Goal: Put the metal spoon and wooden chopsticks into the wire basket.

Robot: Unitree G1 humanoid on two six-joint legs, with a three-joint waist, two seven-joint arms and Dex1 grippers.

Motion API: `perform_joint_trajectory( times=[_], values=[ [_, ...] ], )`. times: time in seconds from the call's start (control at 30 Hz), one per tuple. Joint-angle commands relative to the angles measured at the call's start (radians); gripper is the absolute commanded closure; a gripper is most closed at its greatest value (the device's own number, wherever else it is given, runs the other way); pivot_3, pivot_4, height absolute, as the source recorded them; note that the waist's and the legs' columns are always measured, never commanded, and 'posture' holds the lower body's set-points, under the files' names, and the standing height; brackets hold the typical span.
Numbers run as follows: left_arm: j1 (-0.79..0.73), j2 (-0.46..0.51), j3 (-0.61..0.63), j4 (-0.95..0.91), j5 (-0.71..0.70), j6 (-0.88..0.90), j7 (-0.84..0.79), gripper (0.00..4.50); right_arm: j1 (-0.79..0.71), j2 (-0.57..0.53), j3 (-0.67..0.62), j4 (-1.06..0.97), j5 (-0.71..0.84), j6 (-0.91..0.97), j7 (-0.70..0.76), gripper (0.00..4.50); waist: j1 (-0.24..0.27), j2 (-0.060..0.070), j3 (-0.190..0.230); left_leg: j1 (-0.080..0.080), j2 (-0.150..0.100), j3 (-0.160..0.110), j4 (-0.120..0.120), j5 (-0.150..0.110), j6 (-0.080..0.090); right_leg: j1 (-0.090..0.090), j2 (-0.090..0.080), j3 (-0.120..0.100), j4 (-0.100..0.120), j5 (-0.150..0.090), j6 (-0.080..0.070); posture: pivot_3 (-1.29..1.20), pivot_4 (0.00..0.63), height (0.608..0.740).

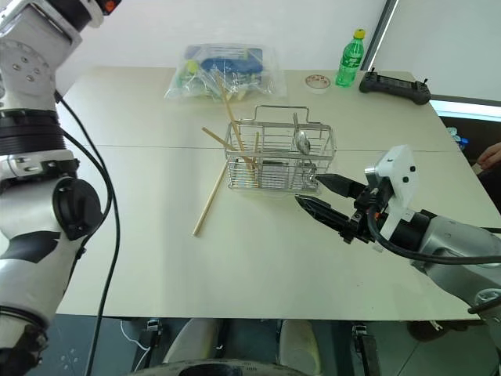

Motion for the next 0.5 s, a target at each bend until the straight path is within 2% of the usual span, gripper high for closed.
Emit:
perform_joint_trajectory(
  times=[0.03,0.1,0.2,0.37,0.5],
  values=[
    [-0.014,0.037,-0.064,0.074,0.089,0.186,0.107,0.03,-0.019,0.012,0.010,-0.001,-0.015,-0.028,0.009,1.52,-0.001,-0.001,0.000,0.000,0.000,0.000,0.000,0.000,0.000,0.000,0.000,0.000,0.000,0.000,0.000,0.00,0.150,0.721],
    [0.010,0.043,-0.102,0.103,0.116,0.330,0.136,0.03,-0.028,0.018,0.024,0.002,-0.020,-0.030,0.009,1.52,-0.002,-0.001,0.000,0.000,0.000,0.000,0.000,0.000,0.000,0.001,0.000,0.000,0.000,0.000,0.000,0.00,0.150,0.721],
    [0.078,0.044,-0.221,0.061,0.144,0.489,0.075,0.03,-0.035,0.029,0.046,0.005,-0.033,-0.034,0.009,1.52,-0.003,-0.001,0.001,0.000,0.000,0.000,0.000,0.000,0.000,0.000,0.000,0.000,0.001,0.000,0.001,0.00,0.150,0.721],
    [0.156,0.020,-0.304,-0.033,0.154,0.656,0.055,0.03,-0.041,0.042,0.067,0.001,-0.036,-0.034,0.003,1.52,-0.004,-0.004,0.003,-0.001,0.000,0.000,-0.002,0.000,0.000,-0.004,0.000,0.000,0.001,0.000,0.000,0.00,0.150,0.721],
    [0.213,0.016,-0.416,-0.137,0.154,0.704,-0.012,0.03,-0.036,0.057,0.077,-0.001,-0.038,-0.034,-0.006,1.52,-0.003,-0.003,0.002,-0.001,0.000,0.000,-0.005,0.000,-0.001,-0.004,-0.001,0.001,0.001,0.000,0.000,0.00,0.150,0.721]
  ],
)
